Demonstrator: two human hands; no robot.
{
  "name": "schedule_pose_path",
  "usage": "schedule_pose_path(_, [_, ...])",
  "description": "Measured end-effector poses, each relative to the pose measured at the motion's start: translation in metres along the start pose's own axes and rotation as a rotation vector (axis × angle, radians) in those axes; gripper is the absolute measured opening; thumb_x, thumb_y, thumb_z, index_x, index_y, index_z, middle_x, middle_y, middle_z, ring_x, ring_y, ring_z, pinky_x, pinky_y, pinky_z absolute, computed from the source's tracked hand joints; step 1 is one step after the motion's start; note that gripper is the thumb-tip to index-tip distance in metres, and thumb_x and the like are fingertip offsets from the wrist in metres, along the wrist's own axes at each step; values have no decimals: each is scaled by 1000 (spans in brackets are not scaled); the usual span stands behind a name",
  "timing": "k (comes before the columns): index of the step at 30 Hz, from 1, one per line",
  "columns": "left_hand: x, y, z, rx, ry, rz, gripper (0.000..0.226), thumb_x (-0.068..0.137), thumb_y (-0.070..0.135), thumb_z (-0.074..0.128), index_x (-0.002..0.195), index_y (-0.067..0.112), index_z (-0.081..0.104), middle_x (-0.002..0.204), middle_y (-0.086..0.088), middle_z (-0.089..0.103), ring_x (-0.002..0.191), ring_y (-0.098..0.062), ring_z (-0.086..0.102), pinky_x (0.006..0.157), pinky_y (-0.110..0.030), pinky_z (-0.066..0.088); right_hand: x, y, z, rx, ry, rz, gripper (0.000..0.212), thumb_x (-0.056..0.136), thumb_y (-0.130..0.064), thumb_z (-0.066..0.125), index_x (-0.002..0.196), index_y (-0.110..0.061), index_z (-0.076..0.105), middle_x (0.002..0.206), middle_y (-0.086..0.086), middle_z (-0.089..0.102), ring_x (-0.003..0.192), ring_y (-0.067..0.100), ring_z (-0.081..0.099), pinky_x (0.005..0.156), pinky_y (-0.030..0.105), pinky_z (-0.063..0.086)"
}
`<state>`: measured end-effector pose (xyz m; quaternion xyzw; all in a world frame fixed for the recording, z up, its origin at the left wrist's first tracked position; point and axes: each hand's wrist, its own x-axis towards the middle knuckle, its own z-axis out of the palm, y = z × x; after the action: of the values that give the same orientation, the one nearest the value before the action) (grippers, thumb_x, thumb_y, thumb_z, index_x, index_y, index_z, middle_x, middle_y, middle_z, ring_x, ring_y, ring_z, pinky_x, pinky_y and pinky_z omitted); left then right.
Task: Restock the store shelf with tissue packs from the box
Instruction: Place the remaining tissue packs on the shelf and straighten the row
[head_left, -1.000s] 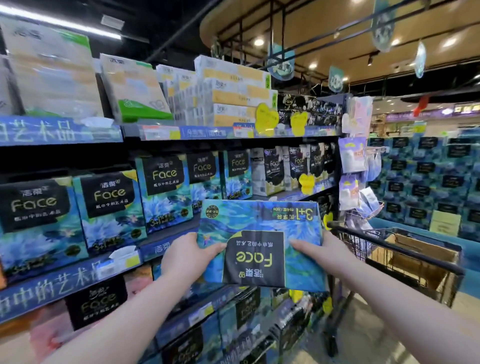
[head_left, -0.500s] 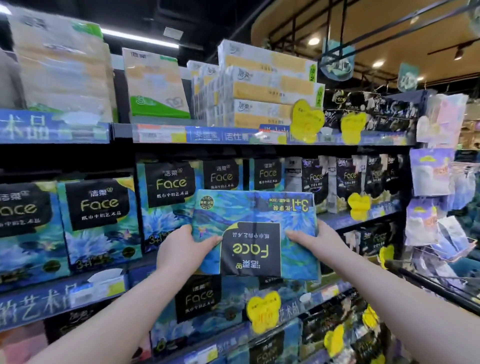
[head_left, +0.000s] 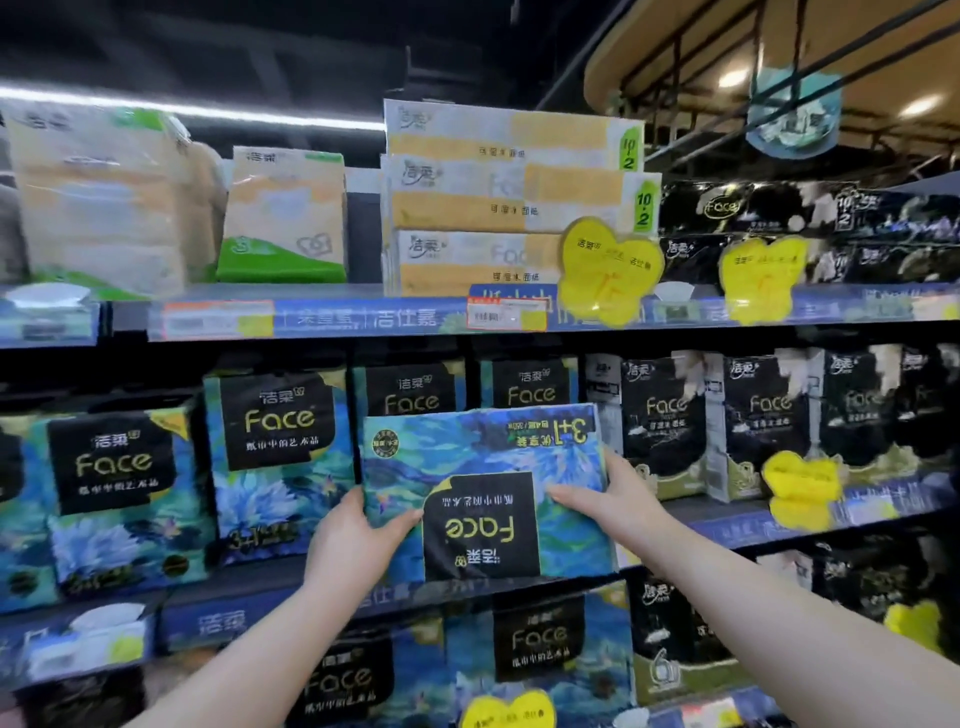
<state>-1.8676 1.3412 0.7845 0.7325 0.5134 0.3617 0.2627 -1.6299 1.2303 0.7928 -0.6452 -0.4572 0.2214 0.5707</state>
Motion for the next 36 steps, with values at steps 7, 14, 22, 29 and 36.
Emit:
schedule_pose_path(7, [22,2,17,-49,12,-10,78,87,36,64,147,5,26,141,-11,47,122,-27,52,90,-33,44,40,10,-3,81,-48,-5,54,78,-21,76,121,-31,45,112,-5,65,95,19,68,85,40,57])
schedule_pose_path(14, [51,-15,31,-42,3,3,75,87,28,65,145,2,26,123,-14,60,97,-25,61,76,-33,49,68,17,2,122,-90,-17,48,81,-11,72,115,-33,47,101,-9,66,82,8,68,58,16,55])
schedule_pose_path(22, [66,-5,28,64,373,366,77,75,33,76,138,11,38,136,-9,44,127,-27,41,105,-40,35,79,37,1,162,-167,-18,50,80,-7,71,120,-30,50,110,-3,68,88,11,71,68,24,59])
schedule_pose_path(29, [88,62,37,518,66,545,93,71,64,65,147,27,26,152,5,29,144,-18,18,118,-45,12,103,25,-2,79,-193,-59,61,74,-14,79,125,-25,48,113,0,68,97,19,69,84,37,58])
schedule_pose_path(36, [98,72,32,346,102,366,82,74,48,73,144,28,34,142,3,48,129,-18,46,105,-35,39,143,-16,-9,-122,-224,-163,81,65,-27,85,135,-20,45,125,0,62,100,17,66,77,28,57])
